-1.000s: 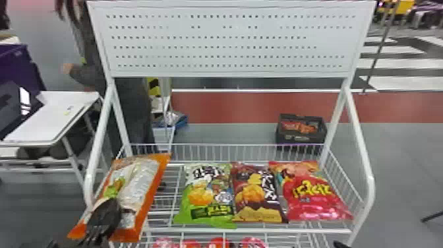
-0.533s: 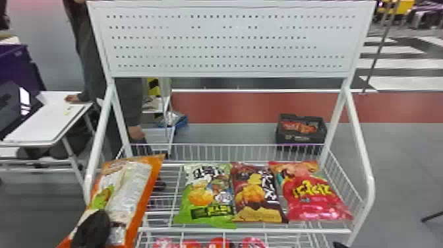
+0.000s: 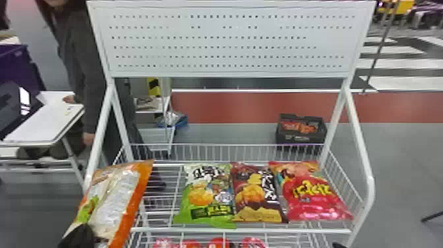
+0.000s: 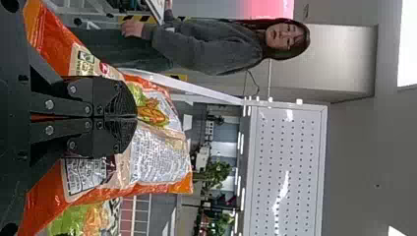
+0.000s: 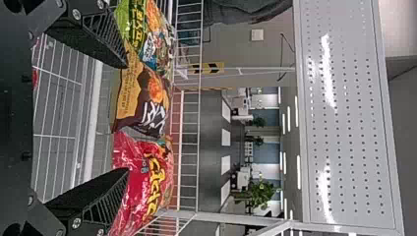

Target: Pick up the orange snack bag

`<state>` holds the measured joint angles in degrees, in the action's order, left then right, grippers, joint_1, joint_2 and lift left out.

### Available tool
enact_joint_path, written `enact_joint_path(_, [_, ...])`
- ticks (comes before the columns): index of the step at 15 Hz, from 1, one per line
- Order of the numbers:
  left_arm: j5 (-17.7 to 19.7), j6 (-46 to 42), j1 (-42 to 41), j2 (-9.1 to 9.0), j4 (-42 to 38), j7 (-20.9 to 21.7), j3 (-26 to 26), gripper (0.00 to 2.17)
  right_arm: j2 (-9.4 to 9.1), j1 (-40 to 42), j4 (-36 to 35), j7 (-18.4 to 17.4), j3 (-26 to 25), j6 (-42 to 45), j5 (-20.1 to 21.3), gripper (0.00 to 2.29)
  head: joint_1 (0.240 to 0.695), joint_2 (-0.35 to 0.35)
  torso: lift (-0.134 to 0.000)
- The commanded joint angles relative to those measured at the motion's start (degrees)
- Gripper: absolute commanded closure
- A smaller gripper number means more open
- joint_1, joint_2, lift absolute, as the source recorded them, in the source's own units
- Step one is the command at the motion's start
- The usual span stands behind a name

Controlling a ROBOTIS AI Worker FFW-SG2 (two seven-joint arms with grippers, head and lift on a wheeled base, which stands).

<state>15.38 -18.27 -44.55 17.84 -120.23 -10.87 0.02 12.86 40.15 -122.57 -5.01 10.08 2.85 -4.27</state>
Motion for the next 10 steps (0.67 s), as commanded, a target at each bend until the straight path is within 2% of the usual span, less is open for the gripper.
enact_joint_path(1, [0.0, 0.0, -1.2, 0.00, -0.4, 0.3, 0.9, 1.44, 0.14, 0.1, 0.0, 0.0, -0.1, 0.0, 0.0, 0.14, 0.499, 0.000, 0.000])
enact_joint_path(10, [-2.4, -4.1, -6.0, -0.18, -1.1, 0.2, 2.0, 1.44, 0.58, 0.8, -1.3, 0.0, -0.1, 0.0, 0.1, 0.14, 0.499, 0.000, 0.000])
